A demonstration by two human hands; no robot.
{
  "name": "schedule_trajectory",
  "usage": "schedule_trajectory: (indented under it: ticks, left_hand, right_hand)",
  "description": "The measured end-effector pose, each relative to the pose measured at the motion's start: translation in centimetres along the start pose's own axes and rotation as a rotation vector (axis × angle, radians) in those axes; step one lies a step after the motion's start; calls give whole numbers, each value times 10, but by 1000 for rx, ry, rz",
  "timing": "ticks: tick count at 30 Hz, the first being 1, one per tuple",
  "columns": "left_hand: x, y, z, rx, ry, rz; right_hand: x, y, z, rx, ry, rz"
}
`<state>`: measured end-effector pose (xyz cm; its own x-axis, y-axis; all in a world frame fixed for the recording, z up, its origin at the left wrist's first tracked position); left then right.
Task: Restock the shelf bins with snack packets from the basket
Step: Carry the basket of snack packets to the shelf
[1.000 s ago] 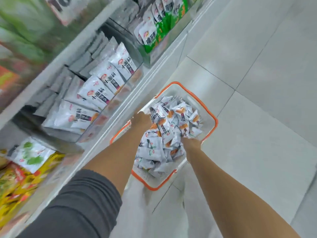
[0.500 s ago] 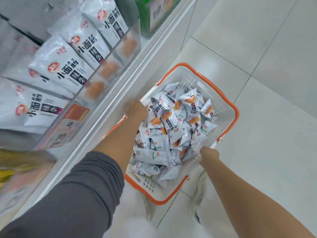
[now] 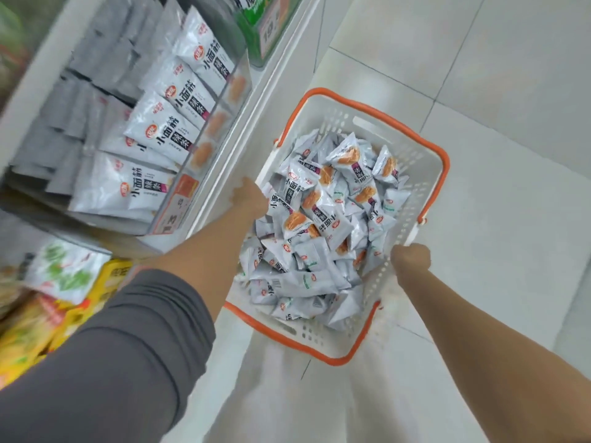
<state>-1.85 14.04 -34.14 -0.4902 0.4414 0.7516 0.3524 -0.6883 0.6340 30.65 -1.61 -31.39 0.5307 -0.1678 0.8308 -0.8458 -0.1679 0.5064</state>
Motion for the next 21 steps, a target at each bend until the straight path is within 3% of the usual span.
schedule_trajectory:
  ticks: [9, 21]
  left_hand:
    - [23, 85, -42, -113, -142, 75]
    - [39, 162, -151, -221, -297, 88]
  right_hand:
    - [47, 57, 47, 143, 86, -44]
    - [68, 149, 151, 84, 48, -89]
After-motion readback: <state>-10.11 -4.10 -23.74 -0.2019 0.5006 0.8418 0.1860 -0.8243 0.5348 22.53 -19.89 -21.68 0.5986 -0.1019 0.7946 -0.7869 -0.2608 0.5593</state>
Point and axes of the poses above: each hand's wrist, its own y-axis away from the middle knuckle, its own x-axis out of the back of the hand, z = x × y, the point moved 6 cm from there along -y, towards the middle knuckle, and after that the axes turned 12 degrees about z, right-handed, at the moved point
